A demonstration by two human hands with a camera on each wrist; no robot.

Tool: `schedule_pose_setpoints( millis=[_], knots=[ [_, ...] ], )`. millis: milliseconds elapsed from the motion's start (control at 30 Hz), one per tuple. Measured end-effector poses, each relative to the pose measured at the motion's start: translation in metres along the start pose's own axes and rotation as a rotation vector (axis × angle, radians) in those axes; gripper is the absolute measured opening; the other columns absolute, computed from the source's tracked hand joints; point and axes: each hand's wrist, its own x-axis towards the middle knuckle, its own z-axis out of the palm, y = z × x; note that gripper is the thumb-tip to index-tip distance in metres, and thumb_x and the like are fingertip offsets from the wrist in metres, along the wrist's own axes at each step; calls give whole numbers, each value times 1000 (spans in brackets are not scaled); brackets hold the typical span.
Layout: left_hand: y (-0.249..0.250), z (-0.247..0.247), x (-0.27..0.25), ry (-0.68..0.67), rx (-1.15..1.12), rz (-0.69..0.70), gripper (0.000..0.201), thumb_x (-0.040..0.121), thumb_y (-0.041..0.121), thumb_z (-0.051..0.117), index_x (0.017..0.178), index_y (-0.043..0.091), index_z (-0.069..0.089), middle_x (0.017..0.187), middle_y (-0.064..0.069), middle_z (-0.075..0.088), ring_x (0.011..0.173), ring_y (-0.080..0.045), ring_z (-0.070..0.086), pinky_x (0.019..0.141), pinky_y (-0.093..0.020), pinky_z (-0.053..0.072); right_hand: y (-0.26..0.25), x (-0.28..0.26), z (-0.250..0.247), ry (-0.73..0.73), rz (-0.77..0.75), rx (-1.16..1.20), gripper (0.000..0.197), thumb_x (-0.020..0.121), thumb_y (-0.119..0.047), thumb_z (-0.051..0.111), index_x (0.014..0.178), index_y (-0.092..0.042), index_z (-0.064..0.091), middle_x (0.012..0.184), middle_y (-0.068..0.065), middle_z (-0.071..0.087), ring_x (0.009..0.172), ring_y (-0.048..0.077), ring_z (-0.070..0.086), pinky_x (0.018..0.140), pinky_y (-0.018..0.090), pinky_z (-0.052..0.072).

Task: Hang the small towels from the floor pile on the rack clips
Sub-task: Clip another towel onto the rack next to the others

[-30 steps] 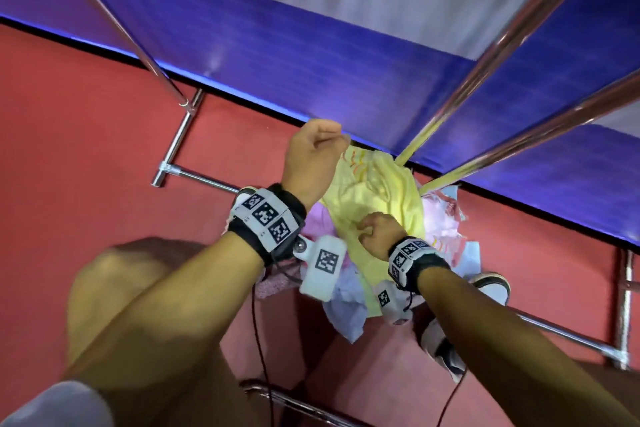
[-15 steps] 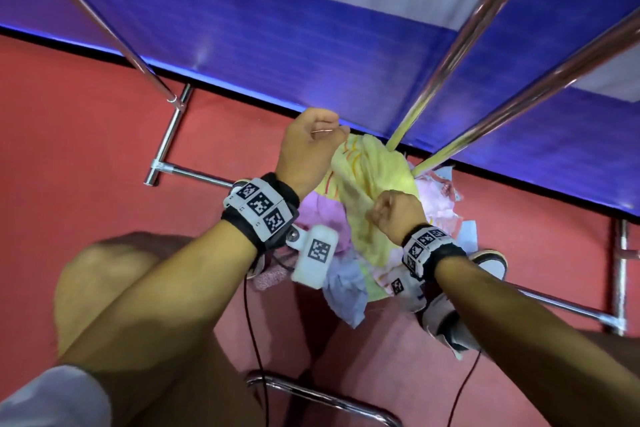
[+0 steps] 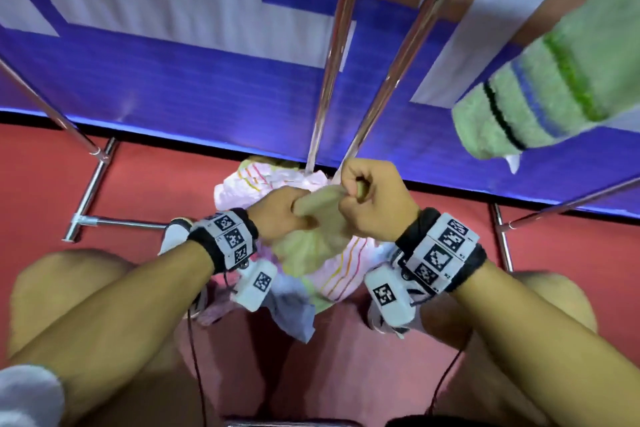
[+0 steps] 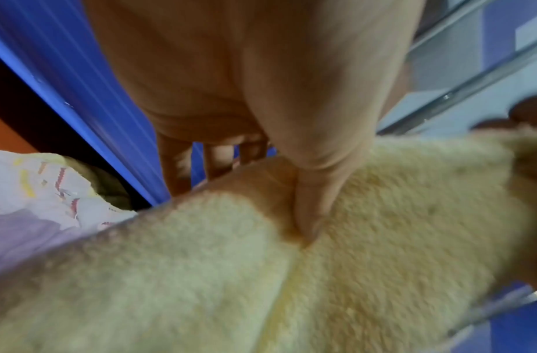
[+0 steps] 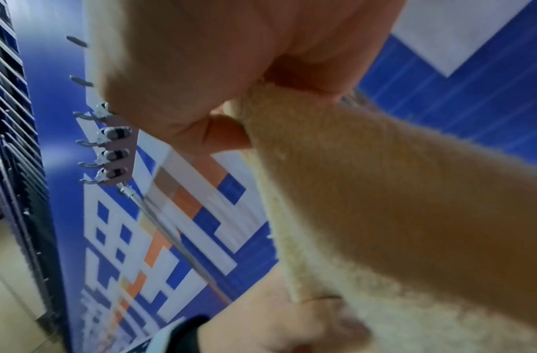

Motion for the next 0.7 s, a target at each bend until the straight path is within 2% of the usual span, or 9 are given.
schedule_pose_setpoints(
  millis=[67,133,200,300,400,467,567,633,700],
  knots=[
    [12,-5,-8,77,-77,32,32,73,29,84,64,20,55,56,15,52,54,3,43,57,-23,38,-1,-10,-17,117,17,-9,31,56,-2,49,59,-29,32,53,-13,29,51,3,25,50,17,23],
    [23,-14,-19,165,-189,48,34,76,22,83,62,17,52,59,17,48,57,3,40,58,-16,32,1,-20,-30,243,40,-25,31,57,-3,51,59,-29,32,51,-14,31,50,2,28,51,14,24],
    [34,-23,-35,220,-240,10,33,77,36,73,73,8,55,67,5,49,63,-6,42,58,-24,33,4,-31,-36,314,77,-56,29,59,-8,55,58,-29,35,53,-14,36,50,3,33,53,16,28],
    [60,-25,-55,269,-399,-28,19,88,31,61,82,13,57,73,2,55,63,-6,50,61,-27,40,5,-42,-29,314,132,-154,24,63,-15,61,59,-29,42,59,-10,46,56,7,41,59,26,37],
    [91,-13,-70,213,-715,-6,18,98,20,53,105,6,60,93,-11,64,79,-16,62,74,-30,51,-1,-54,-11,317,-15,-196,23,66,-5,73,68,-21,56,77,-4,56,75,16,55,69,28,42],
    [107,-2,-79,154,-822,-41,19,98,16,52,111,2,56,93,-14,63,79,-20,63,74,-32,53,-12,-68,4,294,-119,-123,20,68,-4,75,81,-14,62,84,-2,55,76,14,53,68,24,41],
    [117,10,-89,112,-932,-83,21,97,11,53,116,4,55,103,-19,62,89,-29,65,80,-39,56,-24,-88,15,141,-142,-20,50,65,-23,71,113,-15,58,99,-1,53,82,14,52,70,20,43],
    [115,12,-92,174,-983,-111,24,95,7,53,119,4,54,112,-22,61,103,-35,62,93,-49,51,-24,-97,14,43,-118,-7,79,62,-34,78,134,-20,48,115,-2,49,95,13,52,74,17,45],
    [111,17,-94,186,-1013,-126,31,94,2,50,125,2,52,119,-23,59,112,-38,58,98,-52,47,-18,-105,14,-9,-117,-72,97,59,-37,88,143,-21,42,125,0,45,100,10,51,79,16,46]
  ],
)
